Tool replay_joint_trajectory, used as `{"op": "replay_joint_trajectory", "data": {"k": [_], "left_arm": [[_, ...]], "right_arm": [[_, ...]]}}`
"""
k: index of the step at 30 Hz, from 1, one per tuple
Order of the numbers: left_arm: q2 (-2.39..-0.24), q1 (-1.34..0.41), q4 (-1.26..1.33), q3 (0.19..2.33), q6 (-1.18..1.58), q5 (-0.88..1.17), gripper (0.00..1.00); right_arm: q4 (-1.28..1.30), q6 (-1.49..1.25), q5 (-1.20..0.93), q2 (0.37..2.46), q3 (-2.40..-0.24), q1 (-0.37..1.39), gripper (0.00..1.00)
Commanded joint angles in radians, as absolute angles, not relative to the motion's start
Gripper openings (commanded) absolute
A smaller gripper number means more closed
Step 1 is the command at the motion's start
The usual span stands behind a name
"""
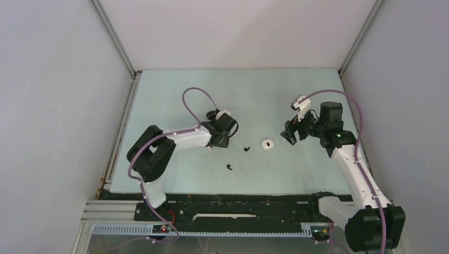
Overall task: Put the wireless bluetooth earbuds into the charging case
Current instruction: Pick up the charging case at the center of the board.
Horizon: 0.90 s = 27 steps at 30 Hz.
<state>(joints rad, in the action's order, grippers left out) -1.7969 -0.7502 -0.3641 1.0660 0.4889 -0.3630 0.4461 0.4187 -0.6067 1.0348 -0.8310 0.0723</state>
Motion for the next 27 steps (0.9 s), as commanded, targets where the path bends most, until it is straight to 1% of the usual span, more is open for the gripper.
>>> {"op": "replay_joint_trajectory", "data": {"k": [1,5,6,8,10,16,22,27], "left_arm": [[-1.845,-0.743,-0.365,1.097,0.466,-0.345,0.53],[-1.867,-0.738,-0.360,1.110,0.467,-0.330,0.52],[-1.870,-0.736,-0.358,1.111,0.465,-0.325,0.50],[-1.871,-0.733,-0.351,1.109,0.459,-0.316,0.44],[-1.861,-0.733,-0.353,1.107,0.460,-0.318,0.39],[-1.735,-0.758,-0.344,1.060,0.435,-0.334,0.38],[-1.618,-0.901,-0.243,0.999,0.276,-0.405,0.35],[-1.583,-1.065,-0.104,0.928,0.063,-0.487,0.34]], "right_arm": [[0.442,0.428,-0.629,1.037,-0.834,0.074,0.81],[0.446,0.430,-0.633,1.041,-0.834,0.072,0.81],[0.446,0.430,-0.634,1.042,-0.834,0.071,0.81],[0.446,0.429,-0.635,1.043,-0.834,0.071,0.81],[0.447,0.429,-0.636,1.043,-0.834,0.071,0.81],[0.447,0.426,-0.646,1.050,-0.834,0.069,0.81],[0.436,0.375,-0.695,1.079,-0.836,0.072,0.81],[0.459,0.313,-0.784,1.154,-0.850,0.103,0.77]]}}
